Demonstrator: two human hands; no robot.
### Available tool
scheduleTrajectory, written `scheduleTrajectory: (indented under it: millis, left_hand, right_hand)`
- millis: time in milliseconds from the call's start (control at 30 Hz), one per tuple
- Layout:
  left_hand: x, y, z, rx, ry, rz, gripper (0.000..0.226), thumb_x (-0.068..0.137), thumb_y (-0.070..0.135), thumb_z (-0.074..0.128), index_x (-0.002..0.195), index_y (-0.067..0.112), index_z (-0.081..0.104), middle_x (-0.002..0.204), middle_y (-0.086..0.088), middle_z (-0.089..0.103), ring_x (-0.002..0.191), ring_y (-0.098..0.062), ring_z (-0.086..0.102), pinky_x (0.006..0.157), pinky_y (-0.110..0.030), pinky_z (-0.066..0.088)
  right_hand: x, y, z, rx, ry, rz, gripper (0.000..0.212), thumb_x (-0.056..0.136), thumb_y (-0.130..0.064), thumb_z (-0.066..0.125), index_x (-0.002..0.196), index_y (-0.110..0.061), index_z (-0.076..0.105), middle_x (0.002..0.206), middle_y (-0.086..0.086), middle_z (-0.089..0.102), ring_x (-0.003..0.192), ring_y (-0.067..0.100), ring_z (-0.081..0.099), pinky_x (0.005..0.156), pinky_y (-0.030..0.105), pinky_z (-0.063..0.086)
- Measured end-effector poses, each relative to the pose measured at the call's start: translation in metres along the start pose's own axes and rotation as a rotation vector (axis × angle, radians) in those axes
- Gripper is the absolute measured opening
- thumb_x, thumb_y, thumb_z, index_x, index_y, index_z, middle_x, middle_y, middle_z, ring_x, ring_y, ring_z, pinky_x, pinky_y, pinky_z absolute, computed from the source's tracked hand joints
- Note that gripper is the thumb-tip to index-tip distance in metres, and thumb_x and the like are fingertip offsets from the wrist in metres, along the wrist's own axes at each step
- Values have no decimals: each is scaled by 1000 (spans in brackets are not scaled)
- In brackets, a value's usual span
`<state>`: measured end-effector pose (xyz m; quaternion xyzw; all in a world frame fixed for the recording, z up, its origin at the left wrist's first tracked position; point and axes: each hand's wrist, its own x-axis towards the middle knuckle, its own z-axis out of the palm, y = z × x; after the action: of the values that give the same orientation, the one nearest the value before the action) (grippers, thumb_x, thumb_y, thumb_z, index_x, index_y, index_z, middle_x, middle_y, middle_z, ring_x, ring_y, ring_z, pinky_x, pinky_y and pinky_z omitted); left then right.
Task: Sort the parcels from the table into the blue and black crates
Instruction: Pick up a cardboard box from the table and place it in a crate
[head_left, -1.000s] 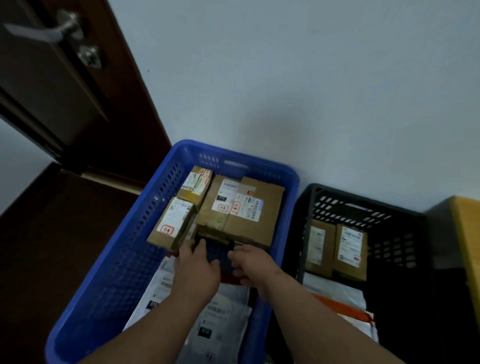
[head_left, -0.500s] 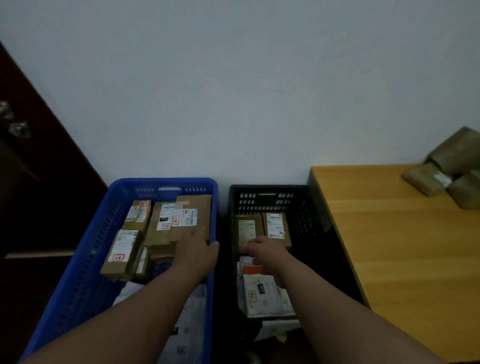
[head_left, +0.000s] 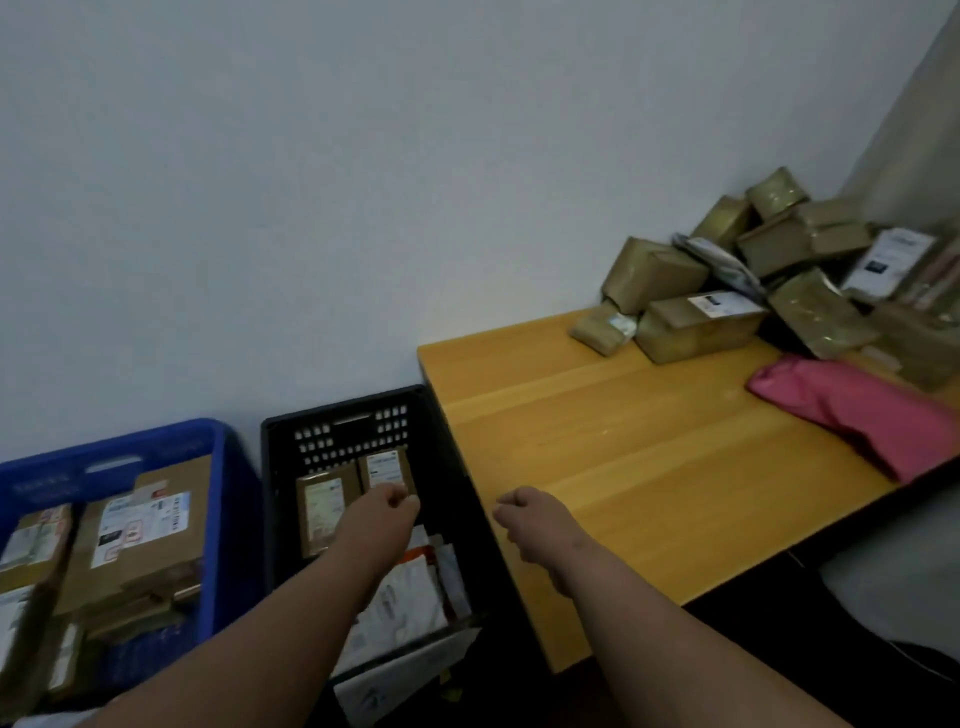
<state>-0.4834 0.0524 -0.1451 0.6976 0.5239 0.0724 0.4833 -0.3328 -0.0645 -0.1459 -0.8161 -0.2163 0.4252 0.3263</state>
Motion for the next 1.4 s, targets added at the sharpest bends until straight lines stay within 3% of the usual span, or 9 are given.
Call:
scheduleTrajectory:
  millis: [100,200,300,467,600,767,900,1233,1400]
  left_hand:
    - [10,41,58,-18,-54,-16,40,100,32,47,136,15,50,121,-3,55,90,-14,56,68,-26,47]
    - [18,82,111,-14,-84,-19,43,101,32,47,139,14,46,135,-8,53,114,-25,54,93,-40,49]
    - [24,111,151,-40,-90,-18,43,101,32,48,140,14,45,138,-9,51,119,-26,52,94,-38,45]
    - [43,137,181,-25,-89,-60,43,101,31,49,140,14,44,139,-9,50,117,-26,52,93,-38,46]
    - [71,157,190,3,-78,-39,44,100,31,49,141,13,44,141,-11,47,119,-28,51,89,-37,44]
    - [105,188,212,-11,-129,22,46,99,32,50,141,14,43,140,-10,48,104,-21,49,87,-36,42]
    - [126,215,233,13,-170,11,52,98,34,52,145,16,37,144,-11,45,122,-28,50,91,-37,44]
    - [227,327,324,132,-61,72,60,94,35,58,147,16,37,147,-8,42,121,-25,50,86,-29,40]
    - [277,379,374,204,-87,161,56,92,39,58,142,18,44,140,-8,47,119,-27,51,98,-42,46]
  right_hand:
    - [16,30,-67,41,10,40,33,101,-29,49,130,-13,52,120,6,54,104,24,54,76,34,39]
    - [33,55,-129,58,79,84,25,101,-29,49,122,-17,54,111,4,55,89,22,53,69,34,37]
    - [52,69,-174,45,107,100,12,100,-28,49,109,-22,53,100,2,55,77,18,49,63,33,37]
    - [82,74,-214,66,86,98,10,99,-28,49,105,-22,54,103,2,55,89,21,54,69,35,41]
    - [95,72,-235,72,104,120,14,99,-28,49,108,-19,55,96,1,53,85,20,52,67,33,40]
    - [114,76,-275,102,156,154,19,97,-26,51,109,-14,60,101,6,57,88,22,53,73,34,43]
    - [140,80,-304,171,171,191,18,96,-25,52,108,-14,61,109,11,61,89,22,54,71,33,42]
    - [269,100,-389,234,99,197,23,93,-24,49,108,-10,61,102,11,61,89,26,56,74,36,44]
    - [330,104,-441,308,74,276,19,96,-22,47,78,-21,52,83,3,54,87,25,54,79,37,46]
